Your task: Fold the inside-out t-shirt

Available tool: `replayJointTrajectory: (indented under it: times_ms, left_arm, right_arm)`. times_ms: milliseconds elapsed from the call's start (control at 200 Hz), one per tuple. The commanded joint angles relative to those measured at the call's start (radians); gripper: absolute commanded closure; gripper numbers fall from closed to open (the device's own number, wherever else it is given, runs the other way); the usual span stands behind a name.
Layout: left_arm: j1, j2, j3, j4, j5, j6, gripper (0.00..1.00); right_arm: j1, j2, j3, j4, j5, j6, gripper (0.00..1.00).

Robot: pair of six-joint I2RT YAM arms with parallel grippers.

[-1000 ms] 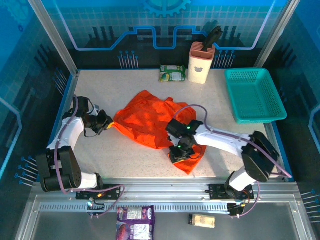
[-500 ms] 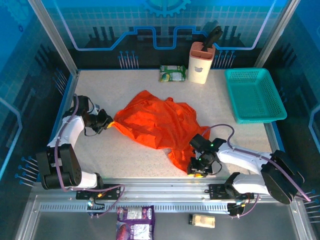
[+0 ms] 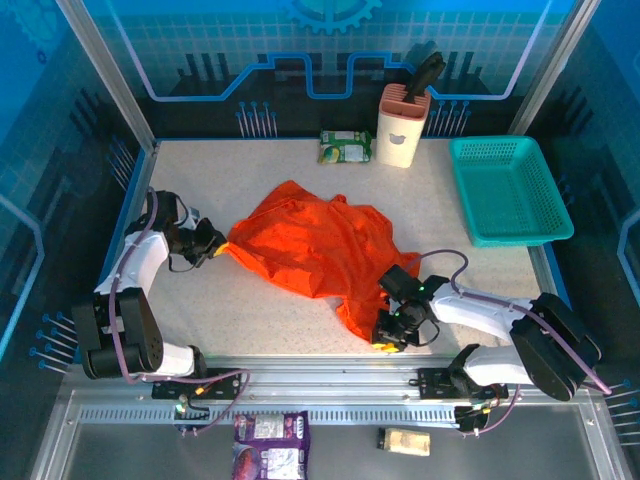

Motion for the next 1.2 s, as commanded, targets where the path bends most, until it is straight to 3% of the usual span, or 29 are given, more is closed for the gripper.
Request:
replayJointTrajectory:
  times_ms: [0,215,490,710,931,1036,1196]
  left_arm:
    - [-0.007,0.002,0.018,-0.026,-0.006,0.017,1.00]
    - [-0.007,-0.013,0.029,-0.027,-0.002,0.012,1.00]
    - [-0.007,-0.051,0.057,0.002,0.041,-0.008,1.00]
    - [-0.023,-0.065,0.106,0.012,0.094,-0.014,1.00]
    - [-0.120,-0.038,0.207,0.106,0.150,-0.070,1.00]
    - [-0.123,-0.041,0.351,0.136,0.203,-0.116,1.00]
    - [-0.056,-0.047,0.881,-0.029,0.204,-0.051,1.00]
  right_arm:
    - [-0.012,0.000,-0.003,0.031,0.029,0.000,0.84]
    - [-0.053,-0.149,0.068,-0.089,0.132,-0.037,1.00]
    - [-0.282,-0.385,0.354,-0.333,0.337,-0.255,1.00]
    - [-0.462,-0.341,0.882,-0.444,0.502,-0.556,1.00]
    - [-0.490,-0.207,1.384,-0.383,0.582,-0.708,1.00]
    - [-0.490,-0.182,1.426,-0.318,0.562,-0.695,1.00]
    - [-0.490,-0.173,1.279,-0.241,0.468,-0.613,1.00]
